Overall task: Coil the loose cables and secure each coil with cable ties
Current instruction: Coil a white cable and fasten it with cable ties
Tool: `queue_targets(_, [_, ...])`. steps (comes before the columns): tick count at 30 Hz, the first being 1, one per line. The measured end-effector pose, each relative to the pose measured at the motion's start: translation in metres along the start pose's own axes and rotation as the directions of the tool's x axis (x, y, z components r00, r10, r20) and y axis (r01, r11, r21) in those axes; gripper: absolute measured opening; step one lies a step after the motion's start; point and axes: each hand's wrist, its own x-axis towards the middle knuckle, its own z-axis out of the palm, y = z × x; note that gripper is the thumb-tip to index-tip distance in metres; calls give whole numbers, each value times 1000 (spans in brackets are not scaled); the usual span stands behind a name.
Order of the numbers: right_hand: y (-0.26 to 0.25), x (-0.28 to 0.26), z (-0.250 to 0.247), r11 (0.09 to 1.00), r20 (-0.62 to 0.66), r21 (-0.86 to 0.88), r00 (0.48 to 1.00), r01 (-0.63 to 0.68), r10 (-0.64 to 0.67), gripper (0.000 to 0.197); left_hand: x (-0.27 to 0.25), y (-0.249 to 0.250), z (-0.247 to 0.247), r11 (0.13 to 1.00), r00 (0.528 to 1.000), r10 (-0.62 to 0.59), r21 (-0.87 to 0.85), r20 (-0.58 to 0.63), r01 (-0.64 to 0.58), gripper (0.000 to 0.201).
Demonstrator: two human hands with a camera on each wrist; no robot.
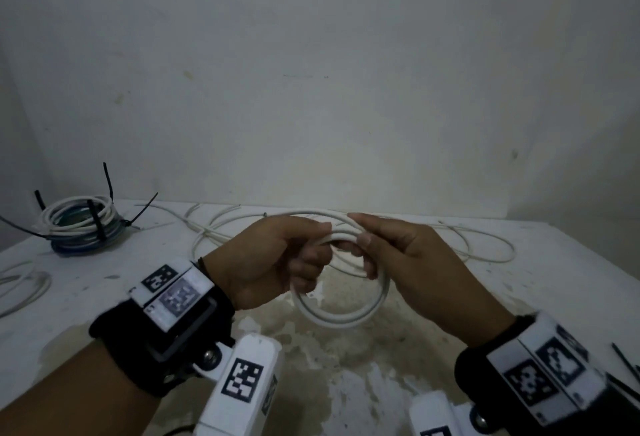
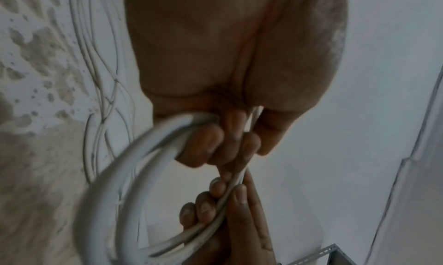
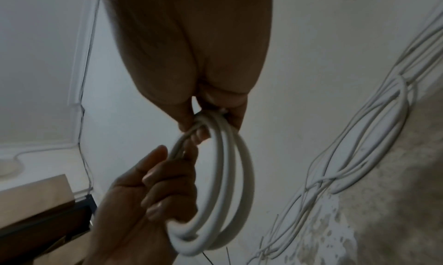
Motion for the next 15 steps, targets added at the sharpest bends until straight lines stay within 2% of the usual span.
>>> queue_targets(2, [4, -1, -1, 998, -64, -55, 998, -4, 1, 27, 0, -1, -2, 991, 1000, -1, -131, 23, 4, 39])
queue_targets(3, [6, -2, -2, 996, -84, -86, 996, -3, -4, 27, 2, -2, -4, 985, 999, -11, -175, -36, 5, 48])
queue_targets(4, [8, -3, -3, 991, -97, -134, 995, 2, -15, 27, 7, -3, -8, 983, 989, -18, -184, -147, -10, 53])
queue_targets(5, [9, -5, -4, 982, -102, -191, 994, 9, -29, 27, 11, -4, -11, 991, 958, 5, -129, -287, -43, 51])
queue_targets(6, [10, -7, -3, 969, -101, -246, 994, 17, -43, 28, 15, -6, -12, 996, 901, 87, 15, -424, -88, 46])
queue_targets(7, [11, -8, -3, 956, -98, -291, 994, 25, -56, 29, 17, -6, -9, 966, 842, 225, 225, -491, -126, 36])
queue_targets(8, [12, -9, -2, 946, -95, -323, 993, 33, -67, 29, 19, -7, -5, 877, 806, 377, 456, -456, -152, 25])
queue_targets(9, [13, -10, -2, 938, -98, -345, 992, 40, -78, 28, 20, -9, 3, 750, 805, 475, 642, -356, -159, 20])
queue_targets(10, [14, -11, -2, 933, -111, -357, 990, 42, -87, 28, 22, -13, 9, 637, 825, 502, 756, -260, -150, 25])
queue_targets(11, [14, -12, -4, 933, -139, -359, 986, 38, -93, 28, 24, -18, 16, 606, 851, 484, 779, -203, -159, 33])
queue_targets(12, [15, -14, -7, 937, -178, -348, 980, 23, -90, 27, 26, -22, 21, 683, 883, 430, 708, -189, -181, 39])
queue_targets(13, [16, -16, -10, 945, -221, -327, 972, 3, -80, 27, 28, -26, 27, 796, 914, 363, 570, -179, -205, 43])
queue_targets(14, [16, -18, -13, 953, -262, -302, 963, -19, -64, 26, 31, -30, 33, 879, 933, 314, 426, -178, -215, 45])
queue_targets(15, [17, -22, -16, 960, -298, -278, 953, -42, -45, 26, 35, -34, 39, 925, 940, 287, 308, -184, -222, 46])
